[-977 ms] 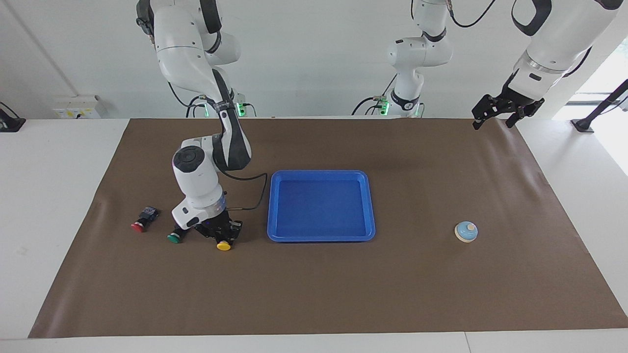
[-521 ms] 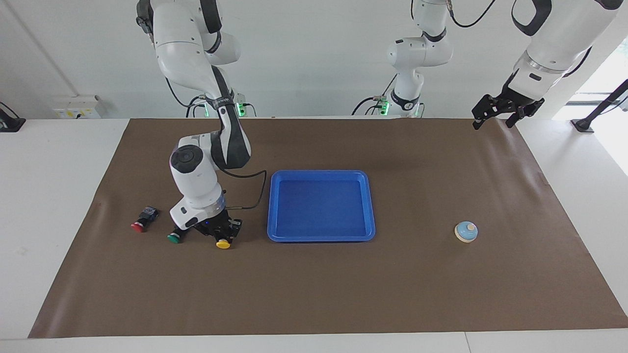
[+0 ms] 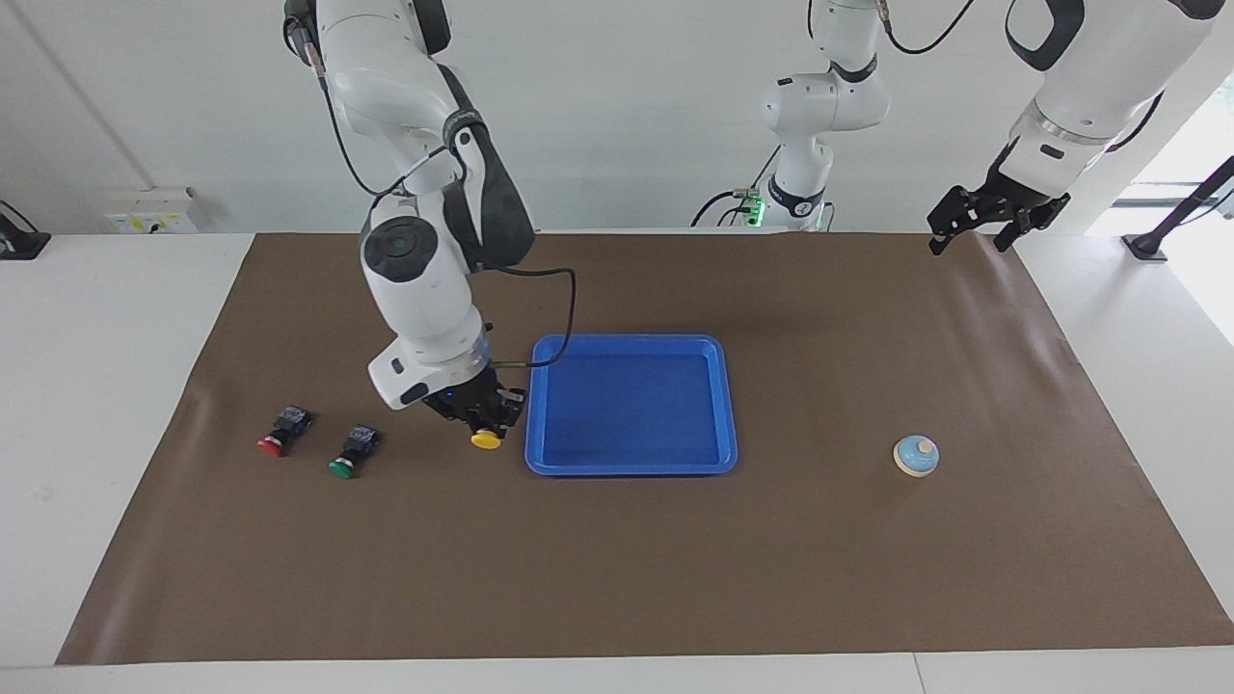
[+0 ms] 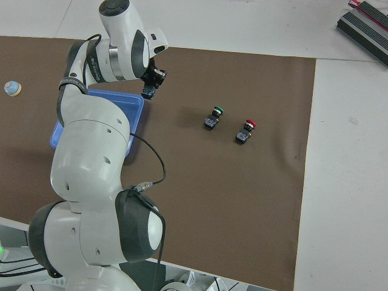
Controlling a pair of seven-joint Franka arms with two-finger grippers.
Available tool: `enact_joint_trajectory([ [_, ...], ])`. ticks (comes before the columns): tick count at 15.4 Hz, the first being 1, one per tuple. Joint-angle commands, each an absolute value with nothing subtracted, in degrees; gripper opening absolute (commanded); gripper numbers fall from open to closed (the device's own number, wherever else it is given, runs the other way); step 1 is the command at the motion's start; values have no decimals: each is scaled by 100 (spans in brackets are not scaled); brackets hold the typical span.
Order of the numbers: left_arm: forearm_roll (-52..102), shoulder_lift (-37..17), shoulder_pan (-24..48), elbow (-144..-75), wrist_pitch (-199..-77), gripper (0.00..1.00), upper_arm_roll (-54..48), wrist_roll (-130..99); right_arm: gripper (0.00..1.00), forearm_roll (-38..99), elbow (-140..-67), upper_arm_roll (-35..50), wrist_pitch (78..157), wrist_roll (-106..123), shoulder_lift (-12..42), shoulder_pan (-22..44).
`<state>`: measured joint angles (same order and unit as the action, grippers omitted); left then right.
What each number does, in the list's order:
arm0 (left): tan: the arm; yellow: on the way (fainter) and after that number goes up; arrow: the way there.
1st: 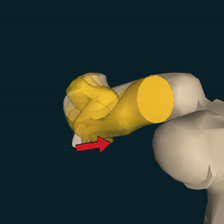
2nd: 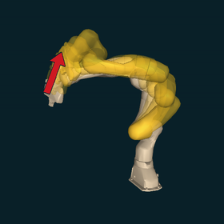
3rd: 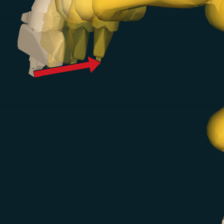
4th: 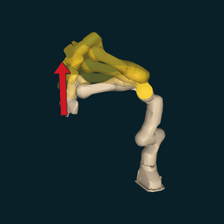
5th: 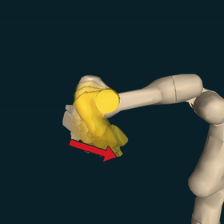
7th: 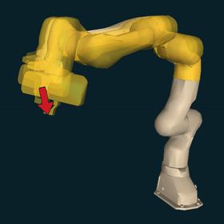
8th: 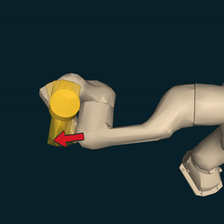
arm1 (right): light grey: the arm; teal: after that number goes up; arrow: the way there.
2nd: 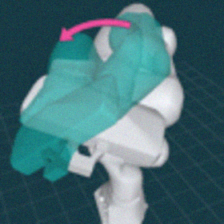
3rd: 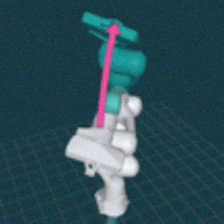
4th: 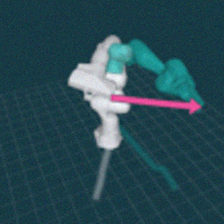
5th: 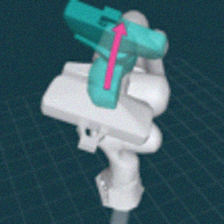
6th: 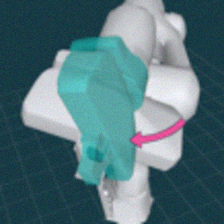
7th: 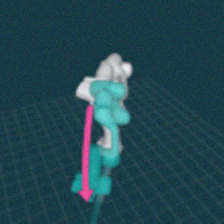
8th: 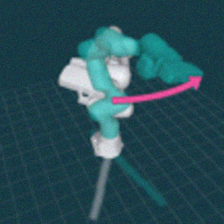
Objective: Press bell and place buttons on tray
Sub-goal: 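Carry the yellow button into the blue tray and release it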
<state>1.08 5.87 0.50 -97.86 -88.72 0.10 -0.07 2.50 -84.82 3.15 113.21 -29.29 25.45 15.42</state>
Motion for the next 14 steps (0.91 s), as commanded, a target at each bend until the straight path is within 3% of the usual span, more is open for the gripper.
enact_joint_trajectory([
  [1,158,624,62,-9756,-8771,100,35,-9,0,325,-8525,308,11329,-3339,2610,1836],
  [9,158,624,62,-9756,-8771,100,35,-9,0,299,-10396,308,13401,-3955,2382,2267],
  [14,158,624,62,-9756,-8771,100,35,-9,0,308,-10696,308,13729,-4016,2364,2347],
])
